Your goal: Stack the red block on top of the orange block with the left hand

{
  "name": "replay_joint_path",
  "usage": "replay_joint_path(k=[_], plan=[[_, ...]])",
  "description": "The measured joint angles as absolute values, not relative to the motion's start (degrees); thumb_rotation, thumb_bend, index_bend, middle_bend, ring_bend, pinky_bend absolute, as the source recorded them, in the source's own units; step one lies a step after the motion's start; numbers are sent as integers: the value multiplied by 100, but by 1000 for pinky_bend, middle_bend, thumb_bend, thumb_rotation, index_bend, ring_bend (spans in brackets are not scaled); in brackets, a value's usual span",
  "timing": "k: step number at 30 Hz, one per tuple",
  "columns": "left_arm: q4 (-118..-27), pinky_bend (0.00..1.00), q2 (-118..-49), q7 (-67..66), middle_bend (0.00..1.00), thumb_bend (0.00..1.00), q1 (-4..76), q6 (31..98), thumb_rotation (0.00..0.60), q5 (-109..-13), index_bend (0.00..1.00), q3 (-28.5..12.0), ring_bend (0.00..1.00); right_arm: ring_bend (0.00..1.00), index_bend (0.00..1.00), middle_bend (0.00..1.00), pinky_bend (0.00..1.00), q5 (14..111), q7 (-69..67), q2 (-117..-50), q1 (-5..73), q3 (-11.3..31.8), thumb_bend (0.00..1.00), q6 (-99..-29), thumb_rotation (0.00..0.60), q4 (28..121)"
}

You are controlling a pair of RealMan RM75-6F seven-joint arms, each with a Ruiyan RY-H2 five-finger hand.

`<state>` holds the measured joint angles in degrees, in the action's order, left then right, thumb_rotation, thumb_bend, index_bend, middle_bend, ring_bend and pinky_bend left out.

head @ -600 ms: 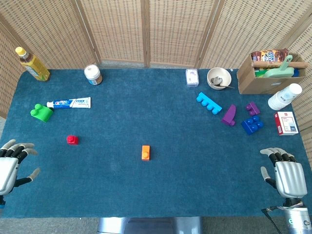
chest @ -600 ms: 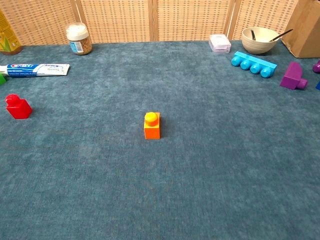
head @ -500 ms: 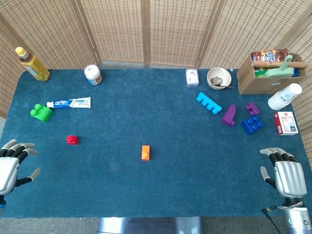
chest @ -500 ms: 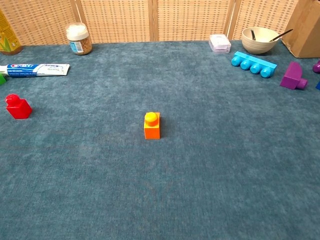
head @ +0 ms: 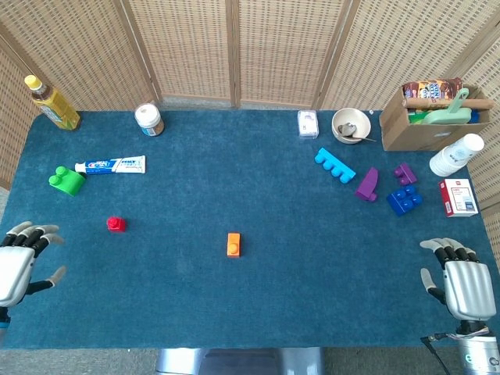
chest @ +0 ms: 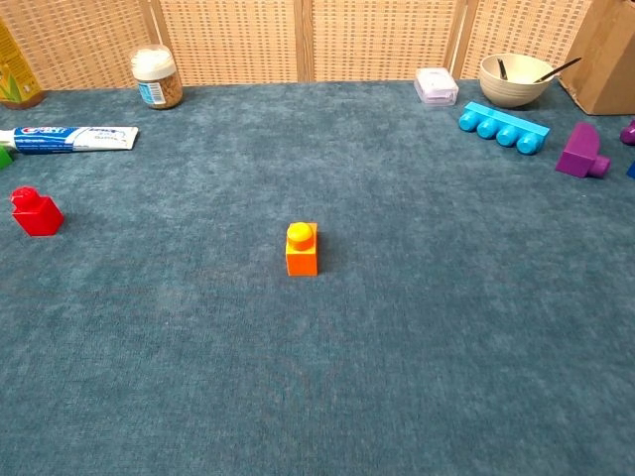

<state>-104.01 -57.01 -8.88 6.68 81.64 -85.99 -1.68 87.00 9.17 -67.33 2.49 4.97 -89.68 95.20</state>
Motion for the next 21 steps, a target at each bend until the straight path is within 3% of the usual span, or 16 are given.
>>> replay_joint_path(k=[12,21], plan=[[-10338,178,-5759,-1278,190,309,1241,7267,600,-7968,276,-385,189,283,330,357,370,8632,885,-6758,277,525,321,-8908,600,9446],[-9980,180,-6050,-1654,192,308,1581,6916,600,-7474,358,-581,189,283,329,358,370,8600,904,-6740,272,541,320,-8915,599,9452]])
